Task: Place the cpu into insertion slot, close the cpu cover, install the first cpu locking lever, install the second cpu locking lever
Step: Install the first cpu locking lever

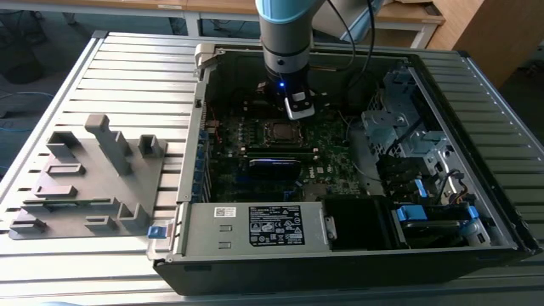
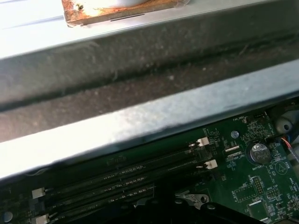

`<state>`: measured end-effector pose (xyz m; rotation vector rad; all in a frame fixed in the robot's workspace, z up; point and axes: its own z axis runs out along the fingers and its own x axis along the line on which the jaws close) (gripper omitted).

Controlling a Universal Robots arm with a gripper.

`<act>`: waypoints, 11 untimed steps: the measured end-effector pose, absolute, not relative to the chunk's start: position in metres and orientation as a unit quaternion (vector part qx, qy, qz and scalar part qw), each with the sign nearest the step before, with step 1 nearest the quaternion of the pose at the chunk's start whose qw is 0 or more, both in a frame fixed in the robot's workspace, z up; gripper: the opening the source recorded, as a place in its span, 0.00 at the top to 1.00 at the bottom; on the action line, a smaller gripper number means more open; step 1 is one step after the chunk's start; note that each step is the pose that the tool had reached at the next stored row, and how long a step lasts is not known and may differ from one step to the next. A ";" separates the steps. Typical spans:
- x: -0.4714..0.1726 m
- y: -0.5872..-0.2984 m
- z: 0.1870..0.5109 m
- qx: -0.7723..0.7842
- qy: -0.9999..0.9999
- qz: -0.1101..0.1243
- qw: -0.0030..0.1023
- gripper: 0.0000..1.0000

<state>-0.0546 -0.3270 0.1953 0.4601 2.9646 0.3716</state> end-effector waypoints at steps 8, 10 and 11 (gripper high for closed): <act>-0.056 -0.327 0.195 0.151 0.979 0.123 0.064 0.89; -0.056 -0.327 0.194 0.151 0.979 0.123 0.064 0.89; -0.056 -0.327 0.194 0.151 0.979 0.124 0.065 0.89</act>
